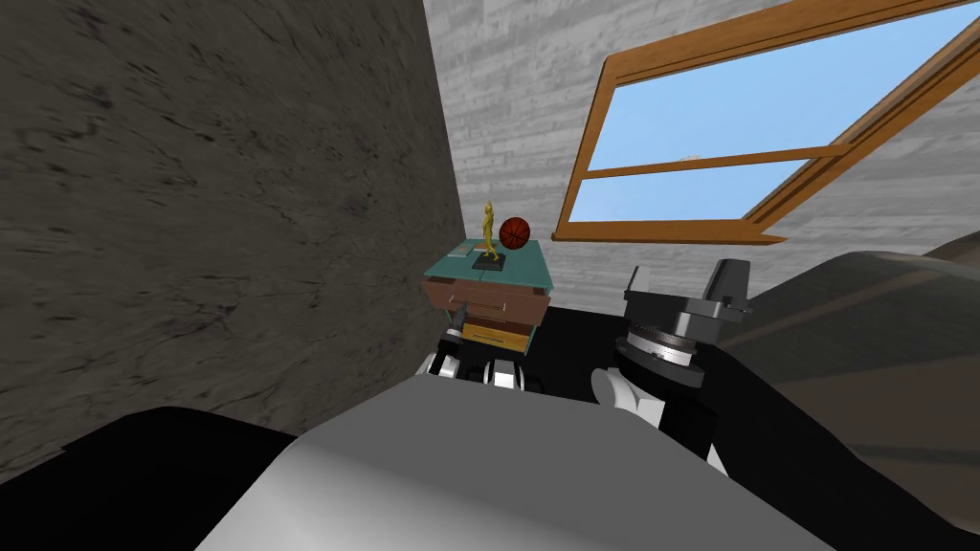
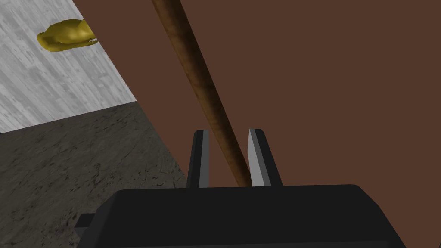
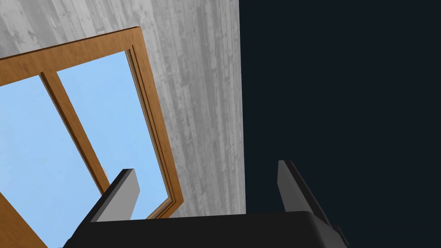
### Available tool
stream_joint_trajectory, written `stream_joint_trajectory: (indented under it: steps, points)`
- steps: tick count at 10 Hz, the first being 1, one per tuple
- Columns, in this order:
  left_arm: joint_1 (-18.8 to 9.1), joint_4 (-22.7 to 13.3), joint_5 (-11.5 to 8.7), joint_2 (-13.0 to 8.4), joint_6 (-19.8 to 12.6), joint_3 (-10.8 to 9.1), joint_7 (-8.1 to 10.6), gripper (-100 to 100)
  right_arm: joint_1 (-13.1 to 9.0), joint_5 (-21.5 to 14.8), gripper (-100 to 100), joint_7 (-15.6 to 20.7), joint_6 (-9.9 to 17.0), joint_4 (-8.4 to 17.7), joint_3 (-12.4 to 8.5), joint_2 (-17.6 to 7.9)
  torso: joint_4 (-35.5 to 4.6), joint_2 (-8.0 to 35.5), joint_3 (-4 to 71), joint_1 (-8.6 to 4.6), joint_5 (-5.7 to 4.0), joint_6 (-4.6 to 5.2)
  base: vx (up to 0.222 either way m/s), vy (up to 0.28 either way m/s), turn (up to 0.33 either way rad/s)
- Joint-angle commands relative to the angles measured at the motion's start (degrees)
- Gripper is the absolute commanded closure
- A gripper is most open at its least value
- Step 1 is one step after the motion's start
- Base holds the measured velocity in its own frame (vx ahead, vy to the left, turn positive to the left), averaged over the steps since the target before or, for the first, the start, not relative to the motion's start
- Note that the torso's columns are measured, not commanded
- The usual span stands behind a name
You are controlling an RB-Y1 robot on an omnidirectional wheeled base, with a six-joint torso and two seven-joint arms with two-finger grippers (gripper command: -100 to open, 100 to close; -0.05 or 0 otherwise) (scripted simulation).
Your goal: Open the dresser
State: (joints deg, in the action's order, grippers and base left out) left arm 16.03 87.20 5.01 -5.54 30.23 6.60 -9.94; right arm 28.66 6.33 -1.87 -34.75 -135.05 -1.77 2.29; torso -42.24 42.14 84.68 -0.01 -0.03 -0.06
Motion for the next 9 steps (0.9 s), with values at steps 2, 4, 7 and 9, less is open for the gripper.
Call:
stream_joint_trajectory:
  steps: [2,4,7,9]
  points:
    - [1.25,1.2,0.07,-0.49,-0.18,0.47,0.21,100,-0.01,0.0,0,0.0,0.0,0.0,0.0,0.0,-0.02,0.29,-0.2,0.11,0.06,-0.03,-0.192,0.017,0.018]
    - [1.2,1.43,0.03,-0.58,-0.12,0.52,0.36,100,-0.01,0.0,0,0.0,0.0,0.01,0.0,0.0,0.0,0.24,-0.19,0.05,0.05,0.0,-0.151,0.002,0.018]
    - [2.8,2.42,0.13,-1.05,0.05,1.14,0.54,100,-0.01,0.0,0,0.0,0.0,0.0,0.0,0.0,0.0,0.2,-0.15,0.14,0.06,-0.02,-0.167,0.026,0.019]
    - [2.64,5.06,0.04,-1.42,-2.36,1.29,0.94,-100,-0.01,0.0,0,0.0,0.0,0.01,0.0,0.0,0.01,0.15,-0.14,0.15,0.06,-0.04,-0.146,0.016,0.009]
